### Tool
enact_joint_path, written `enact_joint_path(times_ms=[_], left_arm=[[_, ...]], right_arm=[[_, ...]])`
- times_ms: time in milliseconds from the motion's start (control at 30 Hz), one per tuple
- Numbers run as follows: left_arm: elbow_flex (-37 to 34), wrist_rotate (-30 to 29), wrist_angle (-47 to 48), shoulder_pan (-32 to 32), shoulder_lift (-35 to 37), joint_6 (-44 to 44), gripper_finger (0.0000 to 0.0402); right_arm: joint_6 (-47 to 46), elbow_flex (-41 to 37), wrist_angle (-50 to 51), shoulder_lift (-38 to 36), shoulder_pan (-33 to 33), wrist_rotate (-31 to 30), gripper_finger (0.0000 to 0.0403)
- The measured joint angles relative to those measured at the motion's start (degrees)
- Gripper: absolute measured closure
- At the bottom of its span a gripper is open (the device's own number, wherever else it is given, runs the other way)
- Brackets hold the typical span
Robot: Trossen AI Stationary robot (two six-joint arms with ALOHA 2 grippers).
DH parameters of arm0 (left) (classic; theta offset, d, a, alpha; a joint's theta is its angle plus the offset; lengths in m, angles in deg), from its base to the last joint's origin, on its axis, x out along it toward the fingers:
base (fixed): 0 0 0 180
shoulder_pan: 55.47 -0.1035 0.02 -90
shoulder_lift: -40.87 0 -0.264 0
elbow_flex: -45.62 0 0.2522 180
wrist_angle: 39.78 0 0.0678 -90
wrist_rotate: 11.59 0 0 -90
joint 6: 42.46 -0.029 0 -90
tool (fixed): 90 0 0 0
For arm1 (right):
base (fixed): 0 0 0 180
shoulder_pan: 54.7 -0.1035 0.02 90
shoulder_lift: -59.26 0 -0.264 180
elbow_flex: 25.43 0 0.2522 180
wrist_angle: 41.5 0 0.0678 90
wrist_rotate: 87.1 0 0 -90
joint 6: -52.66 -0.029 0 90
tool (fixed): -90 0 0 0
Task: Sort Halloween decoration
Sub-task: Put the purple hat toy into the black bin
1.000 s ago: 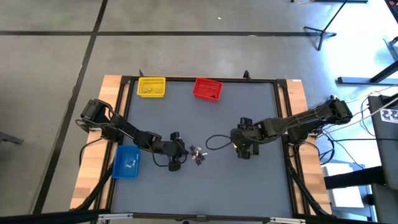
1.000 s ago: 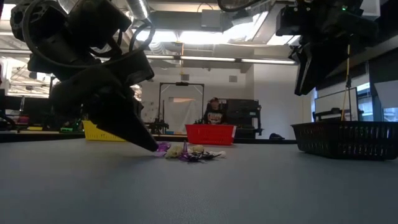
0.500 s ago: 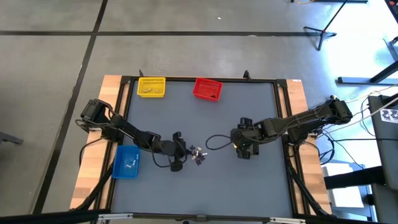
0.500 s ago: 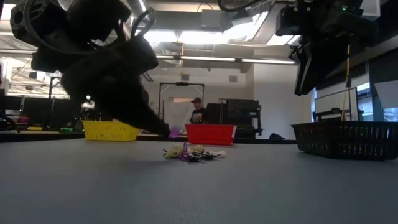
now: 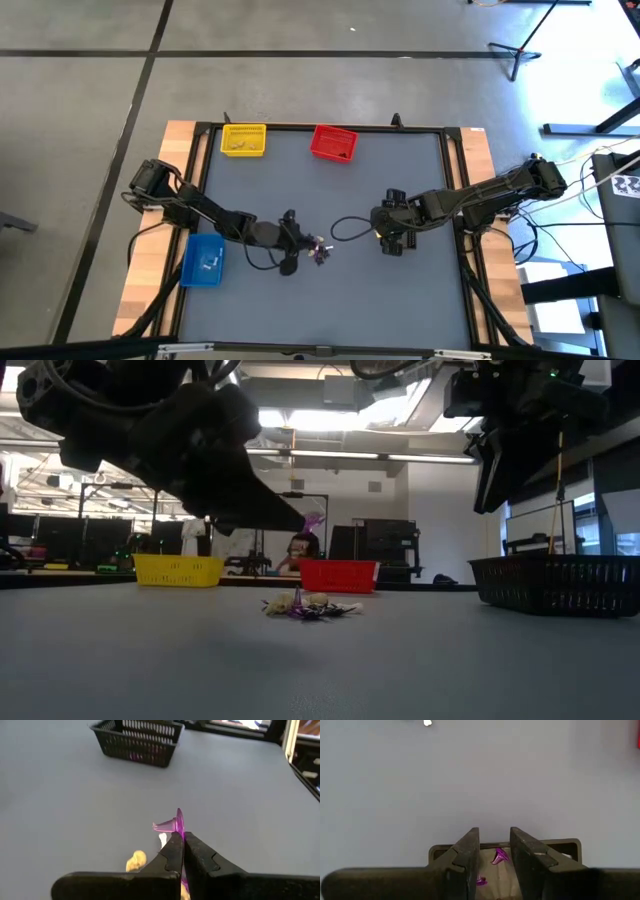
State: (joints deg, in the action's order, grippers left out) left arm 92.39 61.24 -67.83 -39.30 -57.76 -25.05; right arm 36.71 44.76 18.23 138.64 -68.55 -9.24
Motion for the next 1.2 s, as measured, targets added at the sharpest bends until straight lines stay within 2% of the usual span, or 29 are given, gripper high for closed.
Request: enact_joint_path(times_ms=[400,633,967,1200], left_arm=[[0.2,-2.5,-5.4,0.0,0.0,0.0,0.0401],[5.0,-3.2,-5.1,-0.6,0.0,-0.1,0.0401],[13.0,-2.7,-2.4,-0.9,0.0,-13.4,0.0401],[14.8,-2.7,-2.3,-1.2,0.0,-15.5,0.0401]], right_arm=[[0.0,0.0,0.0,0.0,0.0,0.0,0.0295],[0.0,0.0,0.0,0.0,0.0,-0.3,0.0295],[1.5,0.0,2.6,0.0,0.0,-0.3,0.0295],[1.5,0.0,5.8,-2.1,0.0,-0.3,0.0295]])
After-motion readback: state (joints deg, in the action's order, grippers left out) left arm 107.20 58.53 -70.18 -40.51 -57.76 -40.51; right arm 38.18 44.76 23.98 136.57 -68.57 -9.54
